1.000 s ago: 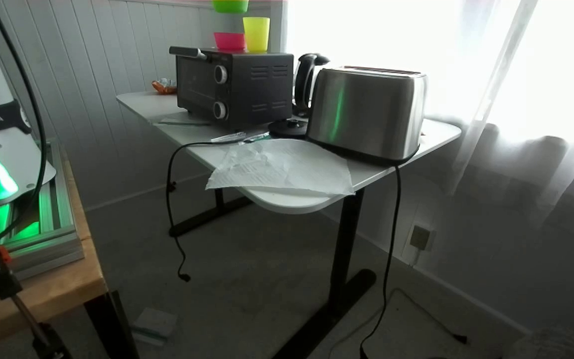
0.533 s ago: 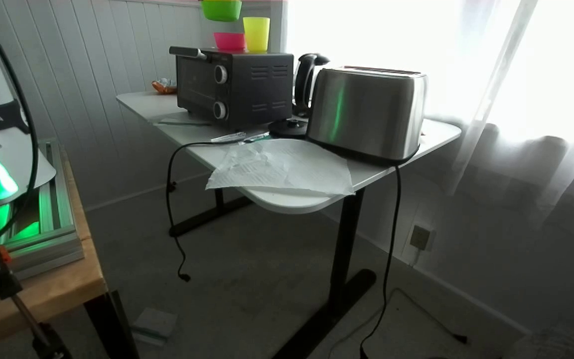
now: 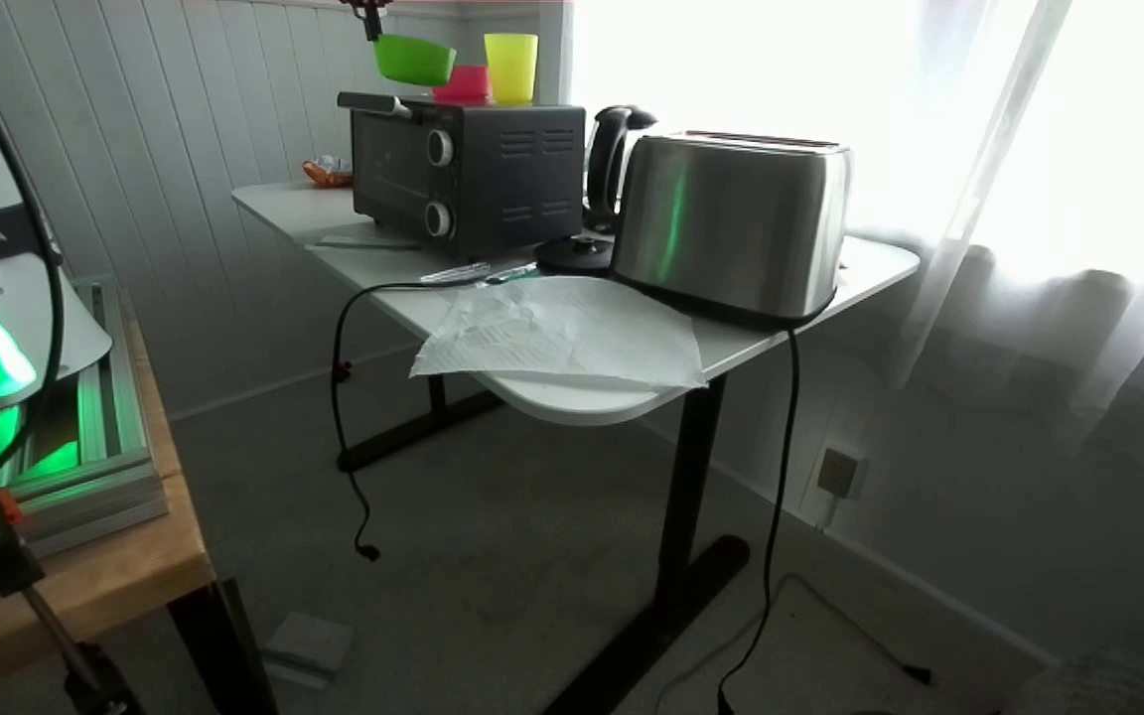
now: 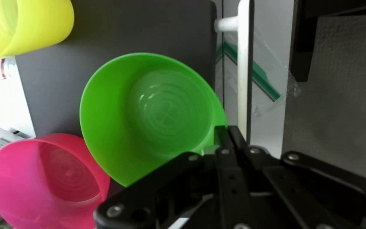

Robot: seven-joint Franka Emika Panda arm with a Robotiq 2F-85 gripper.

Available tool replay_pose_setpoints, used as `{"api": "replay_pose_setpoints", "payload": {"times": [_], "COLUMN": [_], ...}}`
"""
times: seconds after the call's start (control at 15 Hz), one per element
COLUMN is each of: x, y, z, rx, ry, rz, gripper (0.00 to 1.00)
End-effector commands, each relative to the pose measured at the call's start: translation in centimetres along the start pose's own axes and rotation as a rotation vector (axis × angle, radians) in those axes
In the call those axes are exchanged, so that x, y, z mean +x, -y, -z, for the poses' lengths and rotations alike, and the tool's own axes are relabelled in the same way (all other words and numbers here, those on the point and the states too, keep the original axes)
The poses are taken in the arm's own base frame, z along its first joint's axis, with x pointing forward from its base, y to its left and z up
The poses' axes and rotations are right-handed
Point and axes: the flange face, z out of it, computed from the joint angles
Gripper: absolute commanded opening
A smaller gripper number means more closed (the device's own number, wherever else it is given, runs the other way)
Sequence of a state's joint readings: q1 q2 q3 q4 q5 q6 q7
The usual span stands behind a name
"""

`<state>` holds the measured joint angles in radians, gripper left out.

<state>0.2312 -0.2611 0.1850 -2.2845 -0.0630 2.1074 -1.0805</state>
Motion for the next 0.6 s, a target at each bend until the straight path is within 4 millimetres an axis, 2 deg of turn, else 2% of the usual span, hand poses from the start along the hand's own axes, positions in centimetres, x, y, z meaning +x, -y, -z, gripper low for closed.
{"api": "replay_pose_setpoints", "payload": {"times": [0.0,0.33,0.4,0.47,0.53], "x": [0.24,0.36,0.31,0.20,0.03], "y": [1.43,2.09,2.12,2.08,2.01], "z": [-0.37,-1.13,-1.19,-0.96,-0.50], "rx": [-0.011,0.000,-0.003,-0.009,-0.021], "ry": [-0.071,-0.092,-0.087,-0.085,-0.077], "rz": [-0.019,-0.031,-0.035,-0.035,-0.037], "gripper": [0.01,0.02,0.28,0.29,0.35]}}
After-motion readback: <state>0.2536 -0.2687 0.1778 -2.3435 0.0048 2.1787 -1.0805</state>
